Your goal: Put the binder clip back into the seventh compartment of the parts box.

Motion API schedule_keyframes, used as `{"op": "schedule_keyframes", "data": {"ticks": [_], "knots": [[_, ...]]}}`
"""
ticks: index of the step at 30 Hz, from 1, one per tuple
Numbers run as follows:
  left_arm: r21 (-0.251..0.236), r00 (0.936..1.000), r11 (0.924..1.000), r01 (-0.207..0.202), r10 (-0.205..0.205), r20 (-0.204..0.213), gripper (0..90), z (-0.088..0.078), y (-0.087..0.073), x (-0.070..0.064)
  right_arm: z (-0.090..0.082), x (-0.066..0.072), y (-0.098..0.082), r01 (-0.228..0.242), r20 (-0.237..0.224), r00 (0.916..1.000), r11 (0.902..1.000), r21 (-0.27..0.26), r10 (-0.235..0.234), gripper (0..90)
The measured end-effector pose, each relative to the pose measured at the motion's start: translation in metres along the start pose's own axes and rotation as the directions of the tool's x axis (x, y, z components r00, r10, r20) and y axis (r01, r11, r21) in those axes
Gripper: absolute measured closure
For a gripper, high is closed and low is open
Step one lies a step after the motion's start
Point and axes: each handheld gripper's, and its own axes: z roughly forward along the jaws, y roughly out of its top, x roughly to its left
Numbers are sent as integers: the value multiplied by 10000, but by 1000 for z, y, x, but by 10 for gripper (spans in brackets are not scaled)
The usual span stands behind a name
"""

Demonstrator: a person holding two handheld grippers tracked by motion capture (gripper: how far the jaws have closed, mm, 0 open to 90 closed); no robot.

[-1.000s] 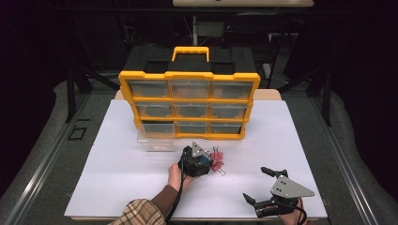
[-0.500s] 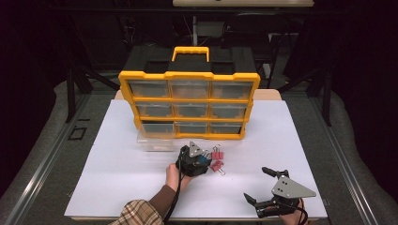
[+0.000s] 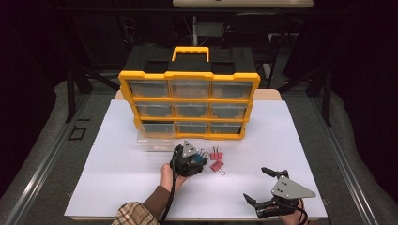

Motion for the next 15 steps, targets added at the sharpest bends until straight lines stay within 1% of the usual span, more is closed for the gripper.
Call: {"op": "schedule_keyframes", "data": {"ticks": [1,3,8,15], "knots": [[-18,9999,10000,-96,96,63,501,-2,0,0,0,0,0,21,3,10000,10000,-24,-21,0],[-65,9999,9999,-133,134,74,502,-4,1,0,1,0,0,20,-7,10000,10000,-23,-20,0],[-211,9999,9997,-92,95,132,502,-10,2,1,1,-1,0,5,-14,10000,10000,-13,-5,0],[-263,9998,9995,-189,192,114,502,-16,4,3,1,-1,0,10,-28,10000,10000,-20,-10,0]]}}
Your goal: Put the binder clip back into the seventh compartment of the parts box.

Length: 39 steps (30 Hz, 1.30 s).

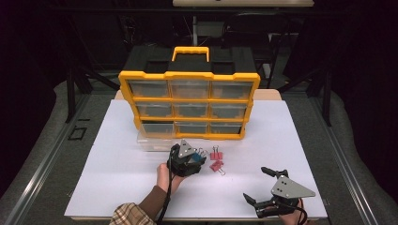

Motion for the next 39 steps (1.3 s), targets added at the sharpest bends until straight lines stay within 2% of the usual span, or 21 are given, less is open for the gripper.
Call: {"op": "schedule_keyframes", "data": {"ticks": [10,13,32,39], "knots": [[-184,9999,9998,26,-28,-121,502,-10,3,4,2,0,0,27,-14,10000,10000,80,-27,0],[-250,9998,9996,-116,112,-171,502,-15,4,5,3,1,1,74,-47,10000,9999,88,-74,0],[-695,9992,9976,8,-35,-397,502,-30,12,16,5,1,1,87,-138,9999,9999,129,-86,0],[-1001,9990,9950,60,-105,-441,502,-38,16,20,5,2,1,100,-129,9999,9999,136,-99,1]]}}
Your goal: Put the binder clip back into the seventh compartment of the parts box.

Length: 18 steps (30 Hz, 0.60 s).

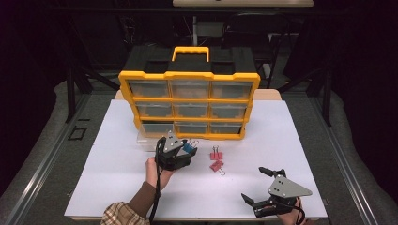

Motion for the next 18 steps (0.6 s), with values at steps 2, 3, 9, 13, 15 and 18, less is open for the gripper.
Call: {"op": "schedule_keyframes", "data": {"ticks": [2,3,9,13,15,18], "knots": [[-76,10000,10000,29,-29,-32,502,-2,1,1,0,0,0,11,14,10000,10000,11,-12,1],[-93,10000,10000,24,-24,-60,502,-2,2,2,0,0,0,21,18,10000,10000,24,-21,1],[-274,9999,9996,91,-95,-110,502,-8,6,6,-1,0,-1,43,81,10000,10000,25,-43,1],[-481,9993,9985,256,-268,-246,501,-15,9,13,-1,1,-1,33,70,10000,10000,80,-34,1],[-558,9990,9979,315,-332,-310,501,-17,10,16,-1,0,-1,30,77,10000,10000,95,-31,1],[-732,9981,9966,386,-420,-459,502,-22,13,20,-2,1,-1,12,95,10000,10000,60,-13,1]]}}
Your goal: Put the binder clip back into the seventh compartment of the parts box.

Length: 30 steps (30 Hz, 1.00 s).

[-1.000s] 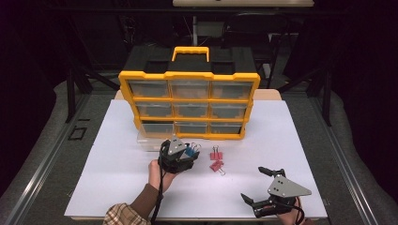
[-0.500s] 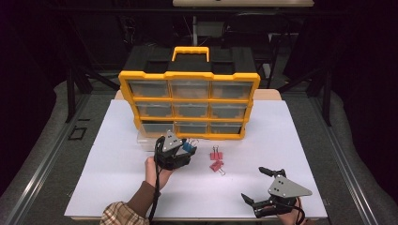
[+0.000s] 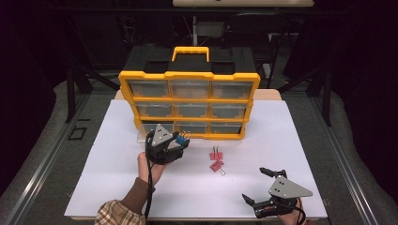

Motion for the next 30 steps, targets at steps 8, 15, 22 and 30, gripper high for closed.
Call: {"op": "schedule_keyframes", "data": {"ticks": [8,15,22,30], "knots": [[-336,9997,9994,118,-126,-230,501,-11,7,11,1,0,0,25,26,10000,10000,59,-25,2],[-520,9990,9985,178,-199,-395,501,-21,10,19,0,0,0,46,42,10000,10000,36,-47,2],[-623,9970,9973,378,-419,-649,501,-28,10,33,0,0,-1,46,32,10000,9999,102,-47,3],[-677,9941,9960,574,-633,-882,501,-33,9,44,0,0,0,66,19,10000,9999,119,-66,4]]}}
